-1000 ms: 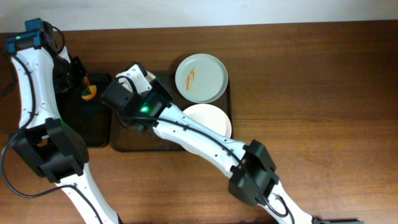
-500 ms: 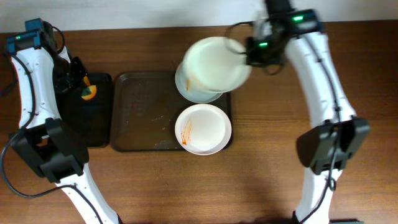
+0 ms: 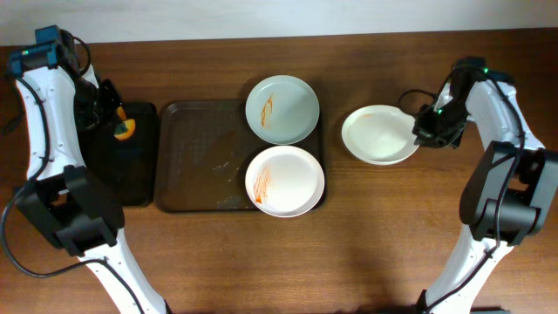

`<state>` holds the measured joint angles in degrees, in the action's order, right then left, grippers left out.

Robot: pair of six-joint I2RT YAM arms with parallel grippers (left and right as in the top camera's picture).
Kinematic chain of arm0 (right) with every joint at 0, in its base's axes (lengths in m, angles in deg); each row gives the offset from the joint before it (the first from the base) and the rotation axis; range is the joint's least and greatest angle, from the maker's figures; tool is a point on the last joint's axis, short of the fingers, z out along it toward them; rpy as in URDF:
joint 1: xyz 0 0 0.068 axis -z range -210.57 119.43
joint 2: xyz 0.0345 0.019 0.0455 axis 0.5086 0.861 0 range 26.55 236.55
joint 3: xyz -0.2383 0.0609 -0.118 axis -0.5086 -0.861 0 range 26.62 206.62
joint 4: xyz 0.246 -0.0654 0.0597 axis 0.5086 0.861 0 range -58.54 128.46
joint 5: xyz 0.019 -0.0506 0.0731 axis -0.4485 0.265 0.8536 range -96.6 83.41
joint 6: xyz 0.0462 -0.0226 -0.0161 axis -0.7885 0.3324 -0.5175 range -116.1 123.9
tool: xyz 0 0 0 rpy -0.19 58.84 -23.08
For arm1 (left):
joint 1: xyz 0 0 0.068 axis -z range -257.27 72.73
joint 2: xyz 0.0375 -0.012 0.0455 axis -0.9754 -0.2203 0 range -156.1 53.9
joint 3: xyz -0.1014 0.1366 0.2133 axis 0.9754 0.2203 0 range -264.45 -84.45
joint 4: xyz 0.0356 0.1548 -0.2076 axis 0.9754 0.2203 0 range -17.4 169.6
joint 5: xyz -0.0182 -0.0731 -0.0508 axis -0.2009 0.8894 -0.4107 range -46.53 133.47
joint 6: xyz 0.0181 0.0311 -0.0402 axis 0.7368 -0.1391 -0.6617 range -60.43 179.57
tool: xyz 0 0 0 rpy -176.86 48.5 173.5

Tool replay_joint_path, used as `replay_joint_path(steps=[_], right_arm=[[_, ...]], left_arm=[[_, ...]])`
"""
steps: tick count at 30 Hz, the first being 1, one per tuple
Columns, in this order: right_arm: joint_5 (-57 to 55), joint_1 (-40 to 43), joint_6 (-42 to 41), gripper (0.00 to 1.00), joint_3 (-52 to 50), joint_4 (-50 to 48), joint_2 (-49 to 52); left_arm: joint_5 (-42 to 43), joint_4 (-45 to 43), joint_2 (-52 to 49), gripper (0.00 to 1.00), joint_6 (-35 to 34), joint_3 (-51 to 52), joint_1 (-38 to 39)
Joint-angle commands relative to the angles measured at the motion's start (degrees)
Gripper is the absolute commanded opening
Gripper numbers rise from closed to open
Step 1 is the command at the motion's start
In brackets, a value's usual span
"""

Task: Clean dirty plates on tray and stack at the side
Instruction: 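Carry the cleaned plate right and set it on the table, then move right gripper back and grip the bottom-right plate rim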

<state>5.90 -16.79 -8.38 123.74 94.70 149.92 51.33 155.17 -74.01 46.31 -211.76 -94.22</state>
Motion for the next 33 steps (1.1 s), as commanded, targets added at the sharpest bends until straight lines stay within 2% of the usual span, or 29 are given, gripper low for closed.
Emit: replay_joint_path(steps=[1,3,4,5,7,11,15,17,23,26,29,33], right_arm=[[-4.72,-0.24,-2.73,0.04,-3.26,-2.64,-1.18],[-6.12,-0.24,-3.21,0.04,-3.50,-2.43,-1.18],[-6.05,-0.24,-3.21,0.22,-3.45,-1.92,-1.20],[-5.68,-0.26,-3.21,0.33,-3.41,-1.53,-1.20],[-4.28,-0.24,-2.97,0.40,-2.82,0.15,-1.20],[2.05,-1.07,1.62,0.39,1.81,5.92,-2.91],[7.89,-6.78,2.34,0.40,2.91,6.71,-8.94],[7.89,-11.89,-0.85,0.40,2.91,7.15,-10.01],[3.50,-27.71,-11.56,0.39,-1.62,6.64,-9.60],[0.17,-32.85,-16.72,0.38,-4.70,5.97,-9.60],[-2.54,-35.89,-21.18,0.36,-8.22,4.79,-9.60],[-2.67,-37.13,-22.14,0.36,-11.76,2.84,-9.60]], left_arm=[[-0.39,-0.04,0.13,0.01,0.72,-1.09,-0.09],[-0.39,-0.04,0.13,0.01,0.72,-1.09,-0.09],[-0.37,-0.04,0.13,0.01,0.72,-1.09,-0.09],[-0.39,-0.04,0.13,0.01,0.72,-1.09,-0.09],[-0.39,-0.04,0.13,0.01,0.72,-1.09,-0.02],[-0.39,-0.04,0.13,0.01,0.72,-1.09,0.00],[-0.37,-0.68,0.13,0.01,0.72,-1.09,0.07],[-0.35,-0.94,0.13,0.01,1.20,-1.09,0.35],[-0.20,-1.05,0.13,0.01,9.90,-1.09,4.92],[-0.26,-1.53,0.13,0.01,10.32,-1.09,7.48],[-0.24,-2.10,0.13,0.01,10.32,-1.09,8.57],[-0.22,-2.12,0.13,0.01,10.32,-1.09,8.66]])
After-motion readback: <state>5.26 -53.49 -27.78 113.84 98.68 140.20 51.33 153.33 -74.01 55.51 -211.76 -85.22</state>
